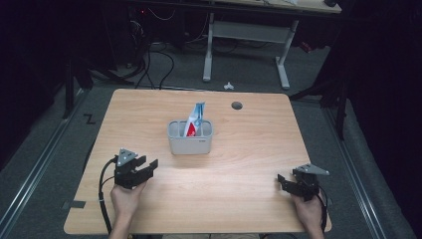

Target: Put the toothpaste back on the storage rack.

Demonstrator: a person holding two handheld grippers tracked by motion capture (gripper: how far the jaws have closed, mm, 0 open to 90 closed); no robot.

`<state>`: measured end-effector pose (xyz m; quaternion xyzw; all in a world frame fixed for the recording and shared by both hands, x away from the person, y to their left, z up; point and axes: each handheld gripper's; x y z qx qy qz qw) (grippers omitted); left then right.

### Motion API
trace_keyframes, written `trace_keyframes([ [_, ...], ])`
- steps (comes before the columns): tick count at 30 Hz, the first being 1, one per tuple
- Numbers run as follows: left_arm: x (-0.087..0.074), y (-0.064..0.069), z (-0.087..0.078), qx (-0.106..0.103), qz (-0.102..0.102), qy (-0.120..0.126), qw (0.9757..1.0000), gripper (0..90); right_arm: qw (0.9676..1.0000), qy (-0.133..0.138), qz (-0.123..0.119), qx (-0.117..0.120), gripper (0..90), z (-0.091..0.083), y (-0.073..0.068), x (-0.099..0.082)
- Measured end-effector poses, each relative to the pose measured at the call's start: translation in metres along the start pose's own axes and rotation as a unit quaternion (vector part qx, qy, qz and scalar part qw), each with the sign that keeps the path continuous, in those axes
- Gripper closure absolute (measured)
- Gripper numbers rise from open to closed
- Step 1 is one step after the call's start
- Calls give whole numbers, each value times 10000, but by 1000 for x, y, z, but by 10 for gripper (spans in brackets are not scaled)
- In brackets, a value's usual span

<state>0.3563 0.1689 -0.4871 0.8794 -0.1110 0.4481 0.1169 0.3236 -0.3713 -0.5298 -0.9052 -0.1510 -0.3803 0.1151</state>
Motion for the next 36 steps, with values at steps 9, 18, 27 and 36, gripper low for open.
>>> trace_keyframes([
  [9,-8,2,8,16,49,-174,9998,487,10000,0,2,-1,318,0,0,0],
  [18,-15,3,19,98,41,-317,9994,487,10000,-1,1,1,319,0,0,0],
  [27,-22,9,31,250,232,-506,9981,483,10000,-1,0,1,318,0,0,0],
  [36,-26,14,37,482,410,-439,9970,482,10000,-1,-2,4,318,0,0,0],
])
Point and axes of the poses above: each handheld gripper's, and its own axes: z roughly forward along the jaws, x roughly out of its top, y roughly to its right, and after that the axes turned 9 degrees about x, right-handed
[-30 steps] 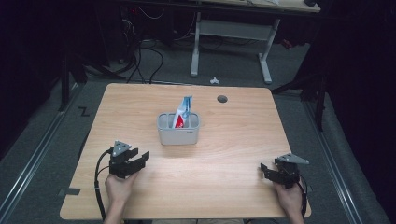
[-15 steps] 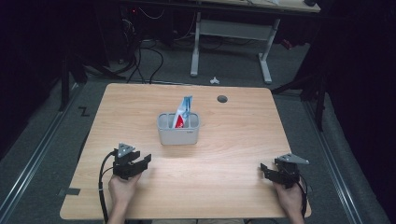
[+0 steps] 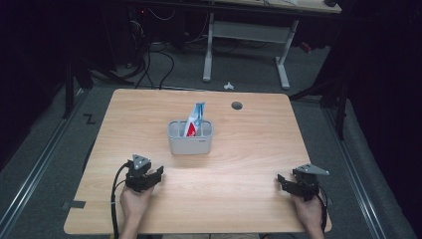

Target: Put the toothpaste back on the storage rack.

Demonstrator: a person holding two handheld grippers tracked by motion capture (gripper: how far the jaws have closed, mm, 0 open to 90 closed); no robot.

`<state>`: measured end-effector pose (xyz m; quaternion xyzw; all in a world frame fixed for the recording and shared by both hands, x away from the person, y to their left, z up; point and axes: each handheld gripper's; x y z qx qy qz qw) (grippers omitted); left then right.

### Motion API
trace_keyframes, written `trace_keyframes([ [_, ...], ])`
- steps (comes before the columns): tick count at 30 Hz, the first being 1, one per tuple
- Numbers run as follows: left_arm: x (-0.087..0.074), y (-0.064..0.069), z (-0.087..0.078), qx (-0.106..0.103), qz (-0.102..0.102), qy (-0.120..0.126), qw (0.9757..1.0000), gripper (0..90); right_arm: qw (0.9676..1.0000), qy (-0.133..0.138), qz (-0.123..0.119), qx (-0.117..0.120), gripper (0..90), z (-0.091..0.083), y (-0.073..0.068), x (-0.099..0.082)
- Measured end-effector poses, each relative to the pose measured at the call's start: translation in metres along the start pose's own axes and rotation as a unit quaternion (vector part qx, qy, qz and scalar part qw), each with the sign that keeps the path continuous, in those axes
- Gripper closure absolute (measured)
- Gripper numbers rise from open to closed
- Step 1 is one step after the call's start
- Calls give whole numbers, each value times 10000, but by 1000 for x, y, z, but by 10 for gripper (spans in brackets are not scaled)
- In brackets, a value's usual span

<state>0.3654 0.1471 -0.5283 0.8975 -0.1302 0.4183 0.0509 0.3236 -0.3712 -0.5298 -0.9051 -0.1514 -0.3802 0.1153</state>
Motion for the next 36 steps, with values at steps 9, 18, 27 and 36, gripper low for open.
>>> trace_keyframes([
  [9,-1,3,4,92,66,39,9999,482,10000,0,-1,0,319,0,0,0],
  [18,-2,5,8,173,57,40,9998,482,10000,0,0,2,319,0,0,0],
  [27,-1,9,10,317,219,-83,9992,399,10000,1,-1,3,318,0,0,0],
  [36,-1,9,10,307,216,-87,9993,384,10000,0,0,4,318,0,0,0],
])
Point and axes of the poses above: each handheld gripper's, and its own axes: z roughly forward along the jaws, x roughly out of its top, y roughly to its right, and after that the axes turned 9 degrees about x, right-handed
